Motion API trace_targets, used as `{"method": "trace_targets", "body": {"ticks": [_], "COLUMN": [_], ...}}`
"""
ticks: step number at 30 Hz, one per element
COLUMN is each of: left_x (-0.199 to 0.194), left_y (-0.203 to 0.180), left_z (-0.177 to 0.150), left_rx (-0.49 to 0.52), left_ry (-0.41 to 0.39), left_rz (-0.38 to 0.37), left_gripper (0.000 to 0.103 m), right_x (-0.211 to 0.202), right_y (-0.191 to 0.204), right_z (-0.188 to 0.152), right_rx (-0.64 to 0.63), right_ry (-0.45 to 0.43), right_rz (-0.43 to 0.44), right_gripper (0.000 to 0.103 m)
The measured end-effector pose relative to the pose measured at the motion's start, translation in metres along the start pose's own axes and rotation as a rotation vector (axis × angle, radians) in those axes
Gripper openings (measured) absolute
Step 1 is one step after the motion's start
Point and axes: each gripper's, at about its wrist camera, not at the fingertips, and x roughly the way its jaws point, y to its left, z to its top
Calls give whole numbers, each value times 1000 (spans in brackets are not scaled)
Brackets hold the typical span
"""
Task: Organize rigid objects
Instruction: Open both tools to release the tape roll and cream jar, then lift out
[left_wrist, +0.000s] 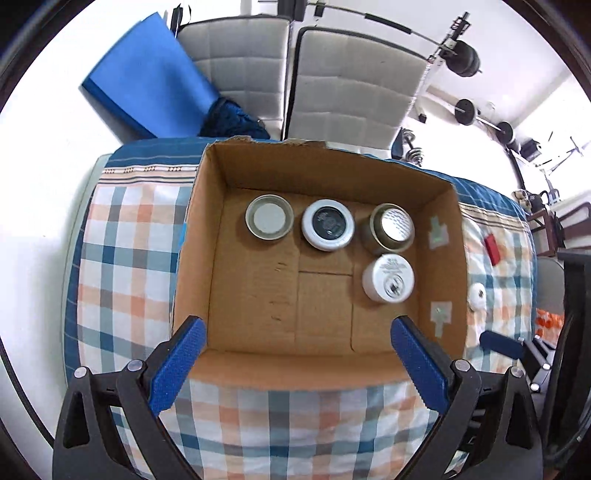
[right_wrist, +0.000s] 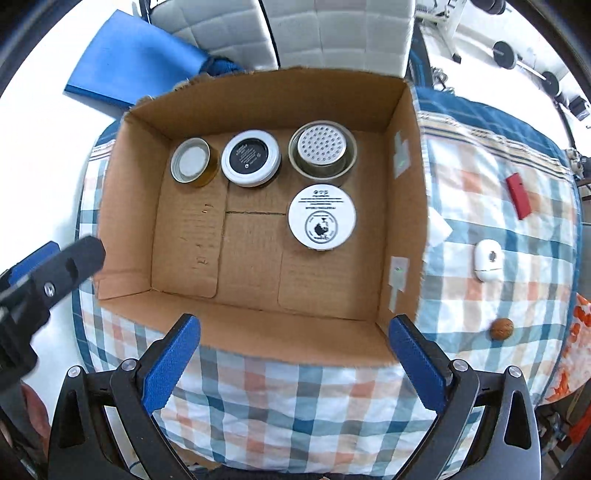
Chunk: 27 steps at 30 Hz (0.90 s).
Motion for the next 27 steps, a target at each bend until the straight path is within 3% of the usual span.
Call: {"method": "trace_targets", "body": {"ticks": [7,18,23,27], "left_x": [-26,-57,-57,-40], "left_y": [-20,-38,-71,-117], "left_z": [-20,-30,-25,-16], "left_rx": [37,47,80,130], "left_ry": [-42,-99,-100,-75], "left_rz": [-12,-19,-39,-76], "left_gripper": [103,103,103,103], "right_x": [-30,-58,-63,-63], "right_y": [1,-10,-46,-105], "right_z": [-19,-36,-38,-42], "right_rx": [-17,-14,28,121], "right_ry": [-60,-88,-89,-85], "right_rz": [-10,54,57,22], "right_gripper": [103,103,103,103]}}
